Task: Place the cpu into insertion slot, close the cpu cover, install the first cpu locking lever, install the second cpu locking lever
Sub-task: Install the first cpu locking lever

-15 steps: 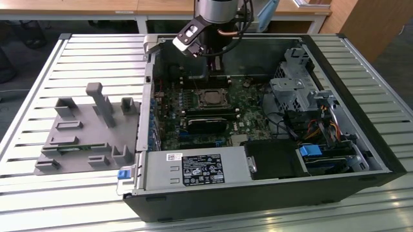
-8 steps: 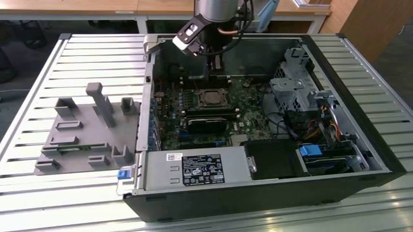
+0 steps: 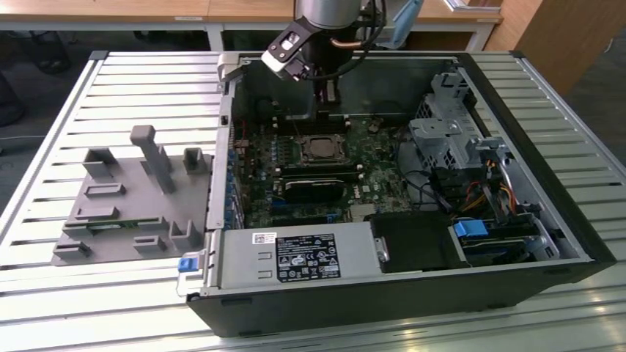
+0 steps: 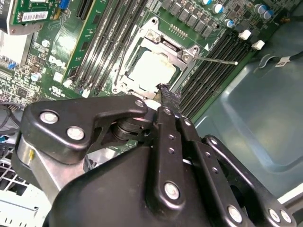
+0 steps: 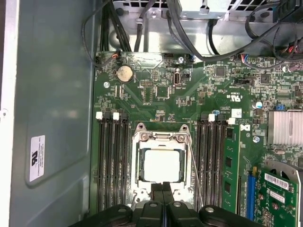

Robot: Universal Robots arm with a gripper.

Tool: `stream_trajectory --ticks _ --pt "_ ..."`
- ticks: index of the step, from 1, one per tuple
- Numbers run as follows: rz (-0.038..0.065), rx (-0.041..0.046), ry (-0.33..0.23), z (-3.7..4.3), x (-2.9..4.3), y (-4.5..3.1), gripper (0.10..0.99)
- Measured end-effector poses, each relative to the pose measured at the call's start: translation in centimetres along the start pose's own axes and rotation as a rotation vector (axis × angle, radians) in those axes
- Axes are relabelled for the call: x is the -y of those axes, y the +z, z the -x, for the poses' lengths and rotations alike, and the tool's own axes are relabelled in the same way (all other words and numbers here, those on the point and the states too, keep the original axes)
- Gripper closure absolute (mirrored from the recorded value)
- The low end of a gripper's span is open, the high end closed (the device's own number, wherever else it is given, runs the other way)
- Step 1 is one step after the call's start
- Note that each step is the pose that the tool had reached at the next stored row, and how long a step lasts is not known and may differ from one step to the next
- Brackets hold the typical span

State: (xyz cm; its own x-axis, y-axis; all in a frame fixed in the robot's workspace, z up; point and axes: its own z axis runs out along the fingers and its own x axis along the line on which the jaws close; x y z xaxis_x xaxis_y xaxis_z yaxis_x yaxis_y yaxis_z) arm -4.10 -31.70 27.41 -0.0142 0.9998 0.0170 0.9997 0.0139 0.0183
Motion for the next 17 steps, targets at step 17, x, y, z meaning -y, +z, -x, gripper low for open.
stream_trajectory --ticks 17 --pt "-0.002 -0.0006 -0.136 -0.08 0.0 -0.01 0.98"
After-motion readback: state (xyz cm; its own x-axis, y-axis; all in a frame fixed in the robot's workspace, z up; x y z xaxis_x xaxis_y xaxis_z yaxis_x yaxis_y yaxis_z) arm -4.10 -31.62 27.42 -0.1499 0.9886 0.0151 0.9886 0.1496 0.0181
